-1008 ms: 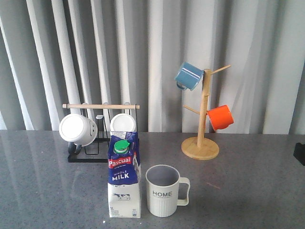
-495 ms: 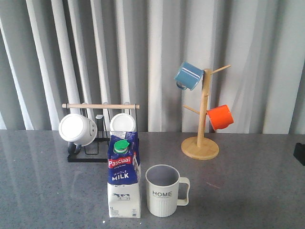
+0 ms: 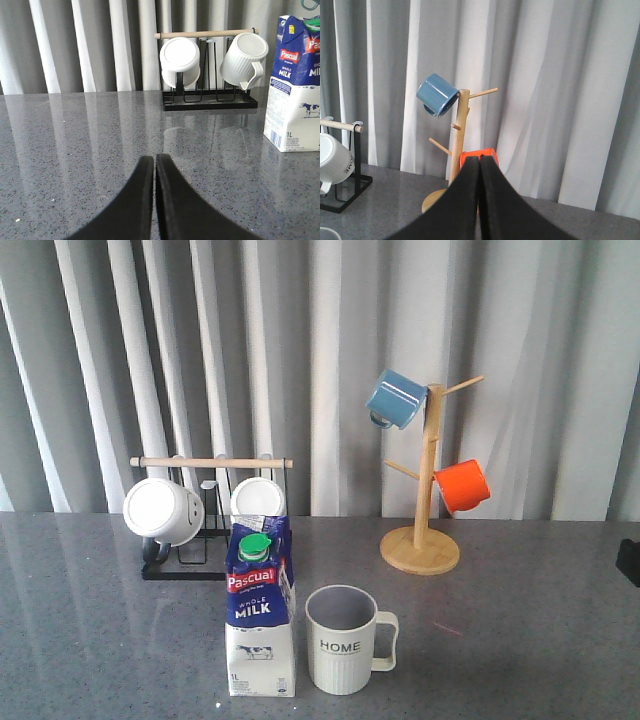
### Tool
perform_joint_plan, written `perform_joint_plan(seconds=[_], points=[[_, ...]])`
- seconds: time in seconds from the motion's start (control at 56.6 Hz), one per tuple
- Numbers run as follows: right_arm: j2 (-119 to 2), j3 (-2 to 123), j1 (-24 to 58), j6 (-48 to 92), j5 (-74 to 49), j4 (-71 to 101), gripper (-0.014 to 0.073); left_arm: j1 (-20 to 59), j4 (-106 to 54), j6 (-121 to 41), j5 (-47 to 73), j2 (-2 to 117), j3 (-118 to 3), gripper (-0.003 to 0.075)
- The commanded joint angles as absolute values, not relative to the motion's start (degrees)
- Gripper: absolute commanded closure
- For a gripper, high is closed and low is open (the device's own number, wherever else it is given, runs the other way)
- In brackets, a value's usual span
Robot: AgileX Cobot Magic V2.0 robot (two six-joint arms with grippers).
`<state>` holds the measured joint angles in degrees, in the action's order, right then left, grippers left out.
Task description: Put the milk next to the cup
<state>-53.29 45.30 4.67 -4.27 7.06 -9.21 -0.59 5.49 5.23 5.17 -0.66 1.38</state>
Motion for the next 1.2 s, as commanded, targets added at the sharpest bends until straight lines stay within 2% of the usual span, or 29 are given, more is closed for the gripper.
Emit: perform_joint_plan(seconds=[0.0, 0.389, 0.53, 0.902, 1.025, 1.184], points=[[-52.82, 47.11, 4.39, -3.72, 10.80, -9.64, 0.0602, -0.73, 5.11, 5.50, 1.29, -1.39, 0.14, 0.0727], [-50.56, 44.01, 4.32, -2.15, 10.62, -7.44, 0.0602, -0.73, 5.11, 5.50, 1.29, -1.39, 0.14, 0.0727], [-40.92, 33.19, 4.32, 1.67, 10.82, -1.30, 0.0602, -0.73, 5.11, 5.50, 1.29, -1.39, 0.14, 0.0727], [-13.68, 3.05, 4.32, 1.26, 10.81, 0.00, 0.0602, -0.73, 5.11, 5.50, 1.29, -1.39, 0.14, 0.0727], [-6.53, -2.35, 4.32, 0.97, 10.18, 0.00, 0.0602, -0.73, 5.11, 5.50, 1.29, -1.39, 0.14, 0.0727], [0.57, -2.17, 4.32, 0.97, 1.71, -0.47, 0.0602, -0.73, 5.11, 5.50, 1.29, -1.39, 0.14, 0.0727]])
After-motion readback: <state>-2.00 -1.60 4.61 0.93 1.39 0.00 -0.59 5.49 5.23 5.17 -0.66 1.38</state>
